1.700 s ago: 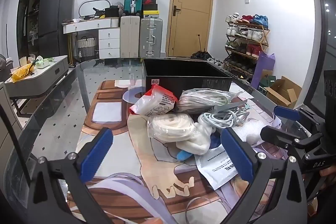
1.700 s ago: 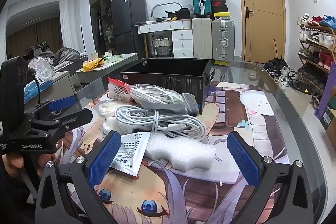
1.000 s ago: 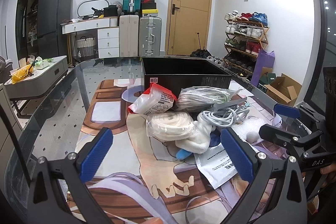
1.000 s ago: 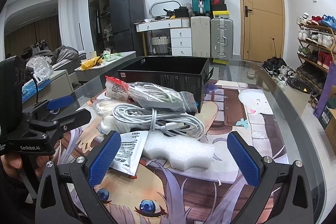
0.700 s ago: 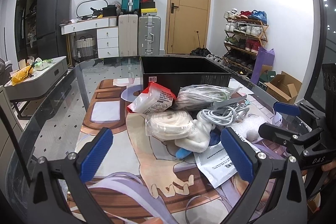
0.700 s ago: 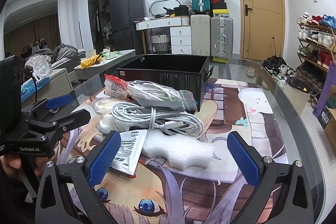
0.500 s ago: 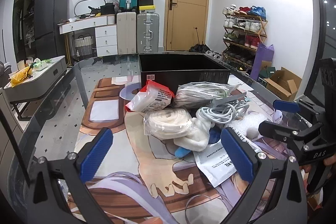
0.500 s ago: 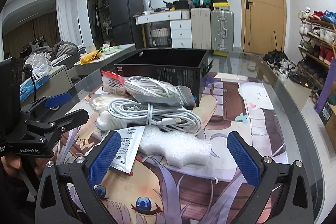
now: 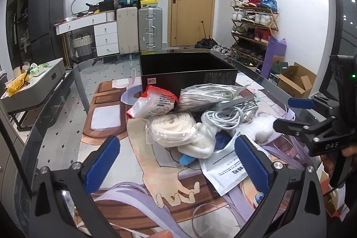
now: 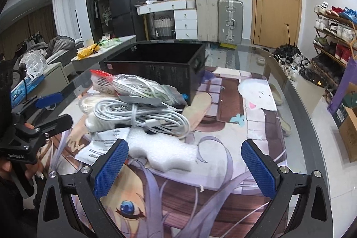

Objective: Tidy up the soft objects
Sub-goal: 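Move both tools toward the pile of soft items on the table, then grasp the white foam block with the right tool while the left tool grasps the white printed sachet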

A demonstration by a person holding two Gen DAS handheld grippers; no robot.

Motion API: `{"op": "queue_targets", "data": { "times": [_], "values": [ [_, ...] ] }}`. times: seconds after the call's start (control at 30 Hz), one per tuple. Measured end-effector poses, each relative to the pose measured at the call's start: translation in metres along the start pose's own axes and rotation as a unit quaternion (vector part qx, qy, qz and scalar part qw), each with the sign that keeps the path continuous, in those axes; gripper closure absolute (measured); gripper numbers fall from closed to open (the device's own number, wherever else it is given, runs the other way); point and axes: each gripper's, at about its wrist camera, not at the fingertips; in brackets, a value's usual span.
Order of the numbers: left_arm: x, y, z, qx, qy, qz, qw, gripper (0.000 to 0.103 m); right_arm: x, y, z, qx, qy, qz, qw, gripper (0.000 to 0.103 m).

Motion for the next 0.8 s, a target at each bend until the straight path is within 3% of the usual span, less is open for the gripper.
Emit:
{"op": "queue_targets", "data": {
  "times": [0.13, 0.3, 0.67, 0.8],
  "values": [
    [-0.007, -0.001, 0.006, -0.008, 0.021, -0.021, 0.9995, 0.000, -0.013, 0.001, -0.002, -0.009, -0.025, -0.027, 0.999, 0.000],
    [-0.015, 0.001, 0.019, -0.025, 0.033, -0.043, 0.9982, 0.000, -0.029, 0.003, -0.005, 0.016, 0.000, -0.047, 0.999, 0.000],
    [-0.029, 0.006, 0.031, -0.035, 0.062, -0.082, 0.9941, 0.000, -0.050, 0.000, -0.006, 0.013, -0.018, -0.094, 0.995, 0.001],
    [-0.033, 0.009, 0.032, -0.030, 0.074, -0.088, 0.9929, 0.000, -0.054, 0.000, -0.010, 0.012, -0.036, -0.104, 0.994, 0.014]
  ]
}}
Point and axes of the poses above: each gripper's, at about its wrist camera, not at the fingertips, and x roughly against the way its jaws point, z to its right, y to its underside, and after that the axes turned 6 degrees about -x, right-handed
